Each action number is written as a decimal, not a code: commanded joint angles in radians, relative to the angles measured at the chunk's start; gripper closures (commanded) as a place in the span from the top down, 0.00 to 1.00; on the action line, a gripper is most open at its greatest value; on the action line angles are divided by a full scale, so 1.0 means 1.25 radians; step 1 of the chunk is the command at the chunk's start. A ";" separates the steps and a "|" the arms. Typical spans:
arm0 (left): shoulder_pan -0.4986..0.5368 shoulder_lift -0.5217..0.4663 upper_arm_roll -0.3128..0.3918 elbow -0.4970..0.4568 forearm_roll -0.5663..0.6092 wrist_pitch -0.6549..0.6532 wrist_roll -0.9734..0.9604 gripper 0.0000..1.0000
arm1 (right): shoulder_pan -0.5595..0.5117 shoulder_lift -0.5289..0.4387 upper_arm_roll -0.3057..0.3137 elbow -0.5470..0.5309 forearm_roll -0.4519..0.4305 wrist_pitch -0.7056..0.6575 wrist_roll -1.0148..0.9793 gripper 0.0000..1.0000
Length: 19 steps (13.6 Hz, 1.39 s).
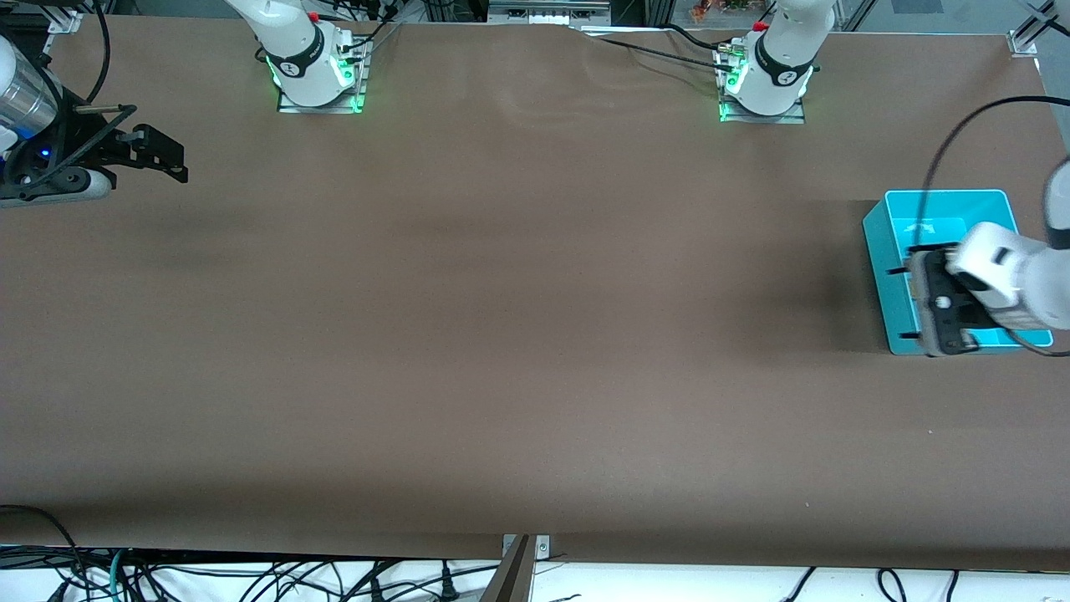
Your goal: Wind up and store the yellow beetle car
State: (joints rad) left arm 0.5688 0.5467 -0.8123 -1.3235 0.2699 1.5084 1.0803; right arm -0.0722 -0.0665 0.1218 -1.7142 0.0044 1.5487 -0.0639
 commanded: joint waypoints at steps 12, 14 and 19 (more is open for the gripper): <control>-0.440 -0.373 0.593 -0.248 -0.265 0.179 -0.693 1.00 | 0.005 -0.012 -0.003 0.007 -0.008 -0.014 0.002 1.00; -0.484 -0.437 0.635 -0.293 -0.225 0.178 -0.784 1.00 | 0.005 -0.012 -0.003 0.007 -0.008 -0.014 0.002 1.00; -0.514 -0.473 0.746 -0.317 -0.281 0.139 -0.831 1.00 | 0.005 -0.019 -0.003 0.008 -0.007 -0.014 0.003 1.00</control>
State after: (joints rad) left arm -0.0411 -0.0194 0.0470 -1.6887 -0.0459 1.6942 0.0593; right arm -0.0721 -0.0773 0.1217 -1.7139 0.0044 1.5485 -0.0639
